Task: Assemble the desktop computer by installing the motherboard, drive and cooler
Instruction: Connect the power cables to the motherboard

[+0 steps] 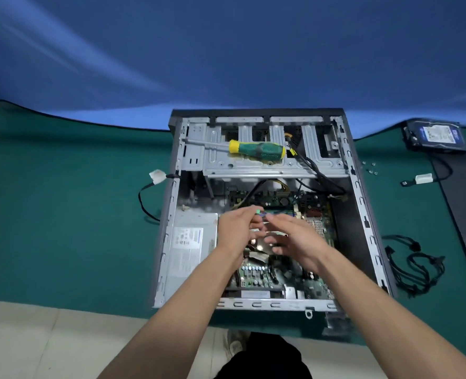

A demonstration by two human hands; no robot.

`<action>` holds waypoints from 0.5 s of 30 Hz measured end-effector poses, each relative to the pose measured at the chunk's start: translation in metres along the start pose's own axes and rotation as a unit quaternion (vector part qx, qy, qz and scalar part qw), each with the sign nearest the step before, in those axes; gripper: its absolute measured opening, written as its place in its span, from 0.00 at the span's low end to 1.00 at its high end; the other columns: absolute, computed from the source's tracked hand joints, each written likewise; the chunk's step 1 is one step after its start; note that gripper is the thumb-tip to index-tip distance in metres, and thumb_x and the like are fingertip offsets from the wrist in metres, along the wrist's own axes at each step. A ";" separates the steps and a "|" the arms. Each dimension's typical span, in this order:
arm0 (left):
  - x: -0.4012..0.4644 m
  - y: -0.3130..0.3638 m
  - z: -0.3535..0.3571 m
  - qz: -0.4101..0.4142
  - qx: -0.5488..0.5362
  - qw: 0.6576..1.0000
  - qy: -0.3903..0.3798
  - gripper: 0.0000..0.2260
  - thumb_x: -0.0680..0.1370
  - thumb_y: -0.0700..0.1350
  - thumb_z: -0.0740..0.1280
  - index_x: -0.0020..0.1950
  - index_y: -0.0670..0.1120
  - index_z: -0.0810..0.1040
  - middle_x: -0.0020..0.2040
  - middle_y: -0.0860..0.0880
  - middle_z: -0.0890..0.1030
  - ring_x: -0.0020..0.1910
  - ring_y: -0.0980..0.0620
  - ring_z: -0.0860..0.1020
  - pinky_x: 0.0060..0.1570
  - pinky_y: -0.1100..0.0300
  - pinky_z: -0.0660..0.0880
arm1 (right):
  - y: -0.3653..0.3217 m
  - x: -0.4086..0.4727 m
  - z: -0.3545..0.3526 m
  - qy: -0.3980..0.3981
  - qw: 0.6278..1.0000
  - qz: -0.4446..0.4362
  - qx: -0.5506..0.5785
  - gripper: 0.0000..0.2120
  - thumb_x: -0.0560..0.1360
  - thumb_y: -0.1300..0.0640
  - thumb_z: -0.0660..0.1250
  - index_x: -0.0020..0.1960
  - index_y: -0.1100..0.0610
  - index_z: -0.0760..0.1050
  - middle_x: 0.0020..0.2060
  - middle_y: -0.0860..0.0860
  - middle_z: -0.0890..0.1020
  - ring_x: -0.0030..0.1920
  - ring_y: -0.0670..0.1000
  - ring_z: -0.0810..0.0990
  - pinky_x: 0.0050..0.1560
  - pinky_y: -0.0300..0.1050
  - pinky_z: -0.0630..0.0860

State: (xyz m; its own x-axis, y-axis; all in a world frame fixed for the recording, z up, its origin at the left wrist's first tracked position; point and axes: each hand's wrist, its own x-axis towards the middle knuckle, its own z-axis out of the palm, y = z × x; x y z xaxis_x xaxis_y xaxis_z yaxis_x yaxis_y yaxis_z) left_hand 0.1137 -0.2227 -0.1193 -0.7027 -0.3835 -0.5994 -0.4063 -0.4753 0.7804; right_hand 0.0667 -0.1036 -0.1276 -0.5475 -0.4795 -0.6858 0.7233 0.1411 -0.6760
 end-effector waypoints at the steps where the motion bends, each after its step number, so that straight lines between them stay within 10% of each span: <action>1: 0.000 0.005 0.000 0.013 0.023 1.000 0.007 0.09 0.79 0.38 0.63 0.42 0.41 0.80 0.33 0.46 0.76 0.31 0.54 0.75 0.30 0.64 0.77 | -0.002 0.002 0.004 0.001 1.000 -0.007 0.029 0.06 0.75 0.55 0.67 0.47 0.57 0.76 0.37 0.51 0.82 0.30 0.46 0.77 0.28 0.37 0.73; 7: 0.004 0.028 0.007 0.096 0.269 0.957 0.060 0.15 0.80 0.43 0.60 0.34 0.40 0.76 0.30 0.46 0.74 0.32 0.47 0.73 0.41 0.47 0.77 | -0.018 0.014 0.015 0.010 0.988 -0.053 0.144 0.03 0.74 0.59 0.67 0.46 0.55 0.79 0.37 0.49 0.83 0.31 0.45 0.77 0.30 0.36 0.72; 12: 0.009 0.050 0.009 0.183 0.610 0.770 0.040 0.09 0.79 0.43 0.59 0.47 0.42 0.77 0.44 0.43 0.81 0.44 0.42 0.78 0.40 0.54 0.71 | -0.027 0.023 0.015 -0.038 0.989 -0.070 0.125 0.05 0.74 0.65 0.67 0.47 0.60 0.80 0.37 0.52 0.83 0.35 0.47 0.81 0.30 0.36 0.76; 15: 0.011 0.059 0.004 0.175 0.649 0.739 0.048 0.10 0.80 0.45 0.57 0.48 0.44 0.77 0.47 0.45 0.81 0.49 0.43 0.76 0.41 0.55 0.68 | -0.034 0.026 0.016 -0.047 0.990 -0.085 0.107 0.05 0.74 0.67 0.67 0.47 0.61 0.81 0.37 0.55 0.84 0.36 0.48 0.83 0.31 0.36 0.77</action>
State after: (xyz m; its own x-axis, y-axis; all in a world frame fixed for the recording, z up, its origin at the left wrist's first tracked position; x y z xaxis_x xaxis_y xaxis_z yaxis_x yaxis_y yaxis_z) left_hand 0.0795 -0.2519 -0.0796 -0.8778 -0.3877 -0.2815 -0.4718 0.8017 0.3671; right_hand 0.0351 -0.1349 -0.1178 -0.6343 -0.5611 -0.5318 0.7019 -0.1297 -0.7004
